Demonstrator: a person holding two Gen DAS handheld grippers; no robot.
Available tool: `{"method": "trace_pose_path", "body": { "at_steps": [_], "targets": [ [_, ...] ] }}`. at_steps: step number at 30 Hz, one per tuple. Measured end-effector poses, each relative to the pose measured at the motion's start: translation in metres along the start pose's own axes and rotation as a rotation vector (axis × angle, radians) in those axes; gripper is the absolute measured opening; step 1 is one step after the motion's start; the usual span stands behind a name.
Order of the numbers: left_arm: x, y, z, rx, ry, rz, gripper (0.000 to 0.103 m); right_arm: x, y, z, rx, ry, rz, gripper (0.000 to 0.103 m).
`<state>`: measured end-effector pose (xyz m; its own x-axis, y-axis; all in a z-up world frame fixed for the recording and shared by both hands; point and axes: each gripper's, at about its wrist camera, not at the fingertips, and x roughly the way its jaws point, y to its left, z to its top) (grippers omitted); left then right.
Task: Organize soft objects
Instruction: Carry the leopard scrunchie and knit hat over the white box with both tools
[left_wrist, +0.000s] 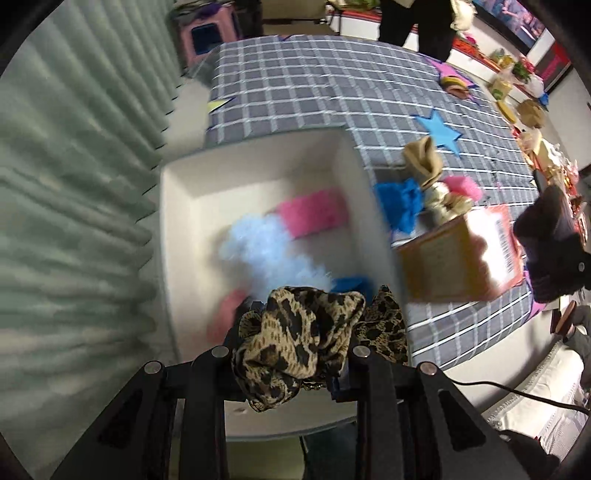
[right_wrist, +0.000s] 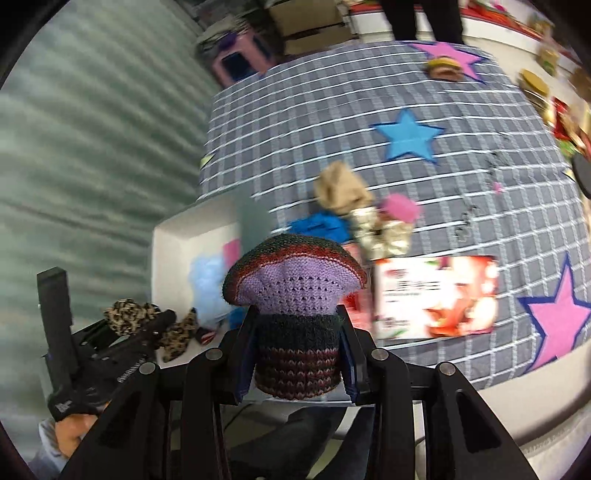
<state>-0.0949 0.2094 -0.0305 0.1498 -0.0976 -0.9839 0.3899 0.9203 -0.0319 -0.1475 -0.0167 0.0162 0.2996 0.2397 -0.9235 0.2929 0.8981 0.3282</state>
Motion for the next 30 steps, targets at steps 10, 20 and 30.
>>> {"method": "trace_pose_path", "body": {
  "at_steps": [10,20,30],
  "targets": [
    [0.019,0.035,-0.041,-0.054,0.059,0.012,0.031,0.054,0.082,-0.019,-0.216,0.155,0.012,0.040],
    [0.028,0.040,-0.049,-0.084,0.086,-0.021,0.031,0.075,0.108,-0.023,-0.314,0.228,-0.017,0.039],
    [0.033,0.038,-0.044,-0.070,0.090,-0.020,0.031,0.077,0.117,-0.018,-0.365,0.236,-0.037,0.040]
  ]
}}
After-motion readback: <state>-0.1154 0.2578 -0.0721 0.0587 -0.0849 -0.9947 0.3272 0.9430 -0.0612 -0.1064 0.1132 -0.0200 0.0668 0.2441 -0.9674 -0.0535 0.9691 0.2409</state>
